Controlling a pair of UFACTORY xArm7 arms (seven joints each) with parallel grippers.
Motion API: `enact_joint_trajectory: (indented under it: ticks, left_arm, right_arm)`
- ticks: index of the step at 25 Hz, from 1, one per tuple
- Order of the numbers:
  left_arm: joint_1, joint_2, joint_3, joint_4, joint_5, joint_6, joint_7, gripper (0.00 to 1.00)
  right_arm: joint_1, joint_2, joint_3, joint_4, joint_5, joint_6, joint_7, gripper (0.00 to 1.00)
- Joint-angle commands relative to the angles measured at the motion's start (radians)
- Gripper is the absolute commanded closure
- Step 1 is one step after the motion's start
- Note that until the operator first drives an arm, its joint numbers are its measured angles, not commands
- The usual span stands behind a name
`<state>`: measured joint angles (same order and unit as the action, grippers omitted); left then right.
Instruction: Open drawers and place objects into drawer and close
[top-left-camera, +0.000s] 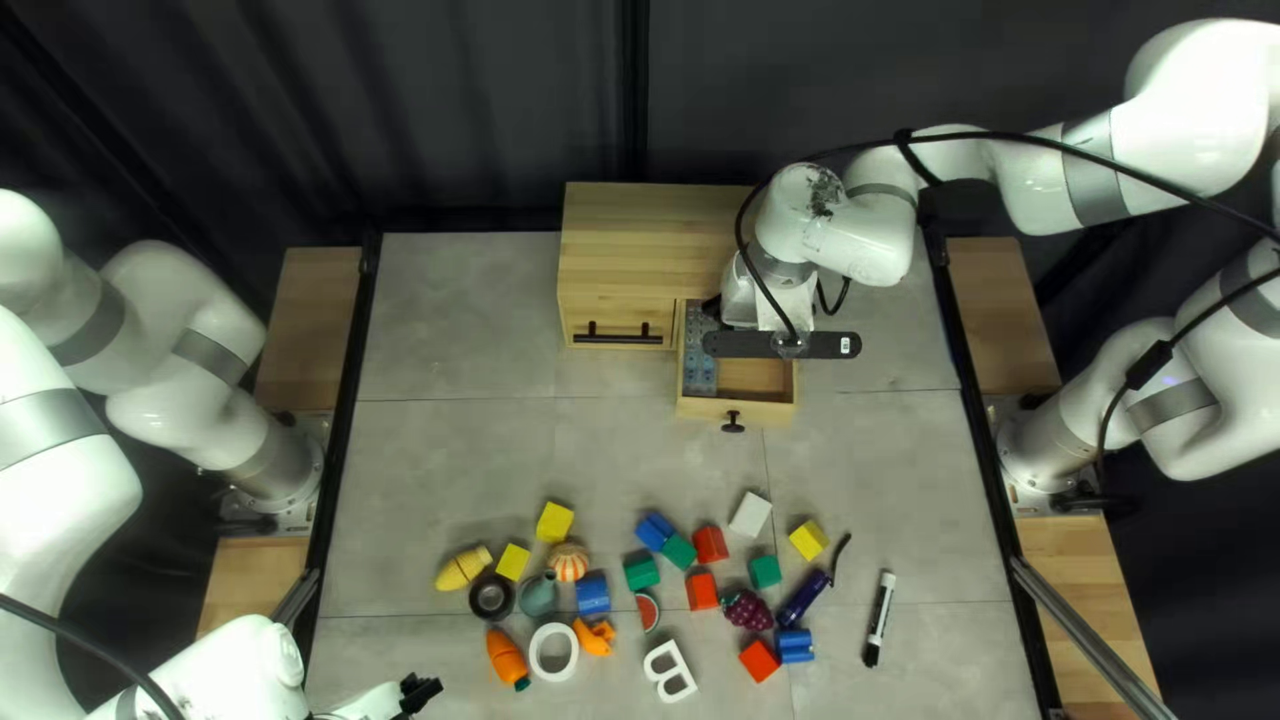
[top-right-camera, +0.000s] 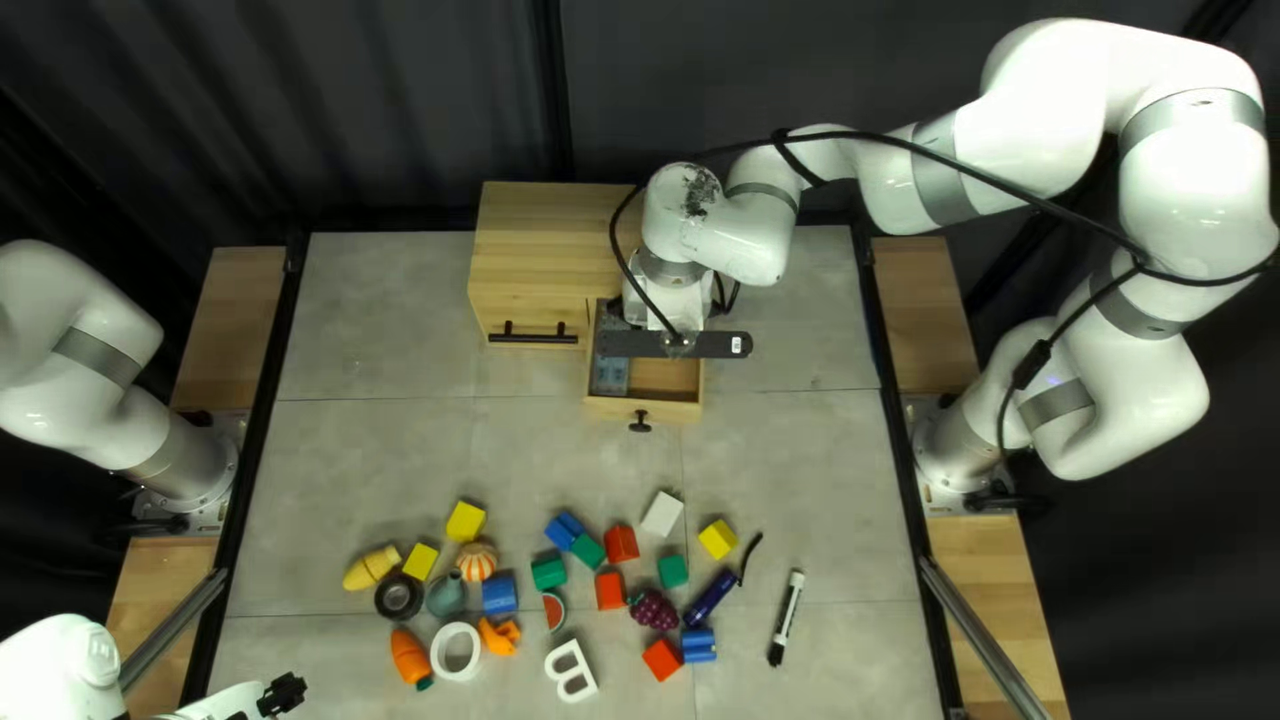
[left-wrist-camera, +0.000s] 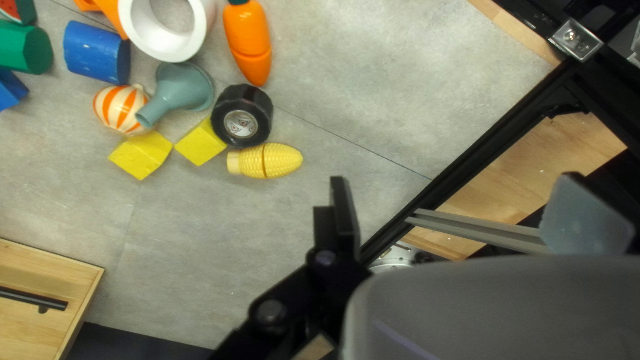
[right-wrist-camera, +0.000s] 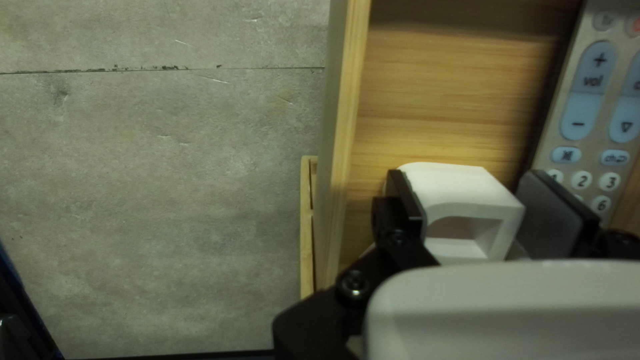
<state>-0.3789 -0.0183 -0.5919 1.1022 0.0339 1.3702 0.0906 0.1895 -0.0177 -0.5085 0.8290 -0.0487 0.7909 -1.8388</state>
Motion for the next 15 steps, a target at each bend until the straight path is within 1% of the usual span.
enact_joint_trajectory:
  ticks: [1, 15]
  left_arm:
    - [0.0, 0.0, 0.0, 0.0, 0.0, 0.0, 0.0, 0.0]
    - [0.0, 0.0, 0.0, 0.0, 0.0, 0.0, 0.0, 0.0]
  right_arm:
    - [-0.001, 0.003, -0.001, 0.001, 0.002, -0.002, -0.003, 1.0]
    - [-0.001, 0.007, -0.001, -0.001, 0.006, -0.006, -0.005, 0.98]
